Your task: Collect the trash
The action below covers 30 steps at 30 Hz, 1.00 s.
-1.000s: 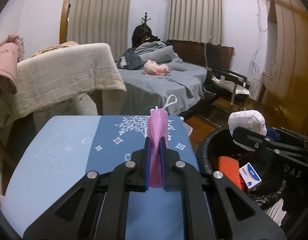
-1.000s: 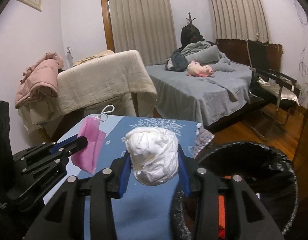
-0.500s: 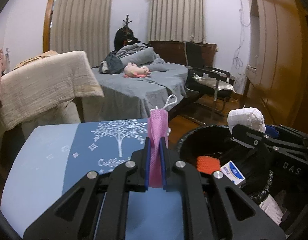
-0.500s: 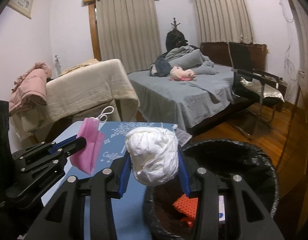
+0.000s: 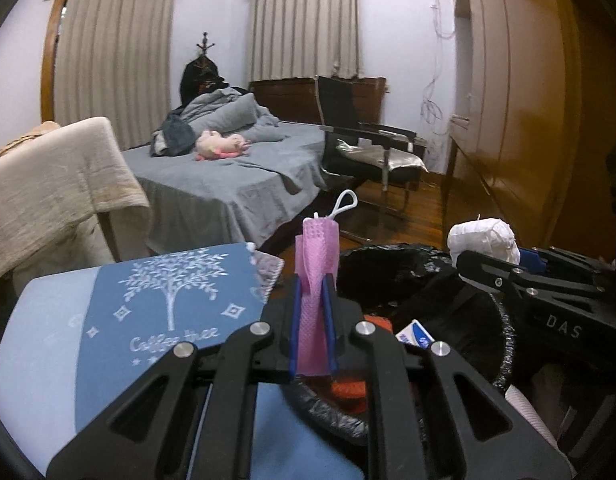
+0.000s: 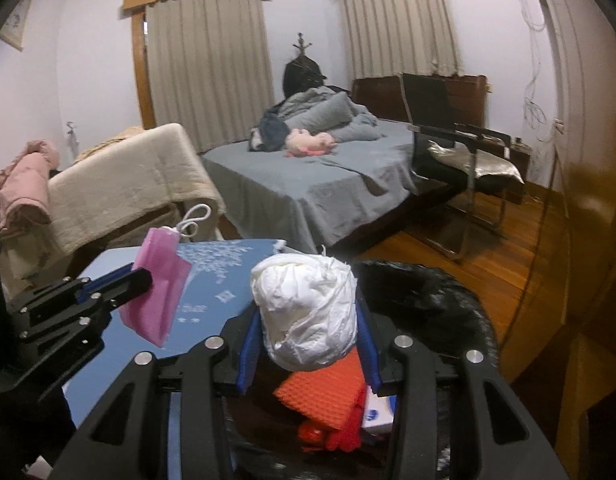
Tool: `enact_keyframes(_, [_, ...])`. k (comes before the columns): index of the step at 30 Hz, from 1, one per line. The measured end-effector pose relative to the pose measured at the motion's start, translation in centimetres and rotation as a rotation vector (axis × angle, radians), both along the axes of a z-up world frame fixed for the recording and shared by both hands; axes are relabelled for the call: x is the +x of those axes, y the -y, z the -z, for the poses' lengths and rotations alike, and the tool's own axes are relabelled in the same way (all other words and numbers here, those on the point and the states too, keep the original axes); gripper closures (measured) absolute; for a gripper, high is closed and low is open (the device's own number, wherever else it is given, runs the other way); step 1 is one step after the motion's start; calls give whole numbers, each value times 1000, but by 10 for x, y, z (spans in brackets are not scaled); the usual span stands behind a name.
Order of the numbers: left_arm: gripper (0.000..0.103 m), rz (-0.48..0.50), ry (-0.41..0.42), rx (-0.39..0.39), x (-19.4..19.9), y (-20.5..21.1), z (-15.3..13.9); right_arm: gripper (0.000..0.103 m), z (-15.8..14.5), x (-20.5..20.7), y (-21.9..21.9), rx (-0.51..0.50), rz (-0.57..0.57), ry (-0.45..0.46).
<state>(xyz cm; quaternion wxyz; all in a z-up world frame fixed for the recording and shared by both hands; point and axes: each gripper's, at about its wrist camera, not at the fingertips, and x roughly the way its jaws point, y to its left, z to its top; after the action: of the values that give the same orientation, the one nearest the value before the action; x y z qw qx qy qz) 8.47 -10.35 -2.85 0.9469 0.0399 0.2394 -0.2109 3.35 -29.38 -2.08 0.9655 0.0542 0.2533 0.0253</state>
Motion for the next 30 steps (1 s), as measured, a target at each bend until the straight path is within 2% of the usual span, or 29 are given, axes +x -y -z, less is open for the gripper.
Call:
enact_keyframes(13, [91,116,-59,29,33,52,34,61,31,16,45,-22,97,-78])
enact_keyframes(16, [90,142,-80,27,39,62,41,56,37,20,52,-19,112,-94])
enact_keyframes(17, [85,150,-85,27,41,64,43,52,39,20,54,-18,117,-96])
enact_keyframes(18, [72,153,-87,27,42,65,44,49,41,21,56,-22,124,-100])
enact_keyframes(19, [63,155,-87,24,45,67,46,45,41,20,58,-25,130,-101])
enact_keyframes(21, [60,160,-87,22,45,67,47,42,41,20,61,-25,139,-98])
enact_keyframes(24, [51,157,-83,27,44,65,47,32,39,18,63,-26,151,-90])
enact_keyframes(26, [43,148,-82,23,43,61,46,21,37,17,63,-27,154,-88])
enact_keyframes(28, [28,132,-76,23,41,56,43,11,35,16,60,-31,157,-84])
enact_keyframes(30, [20,111,-66,23,39,48,39,6,32,15,57,-33,155,-78])
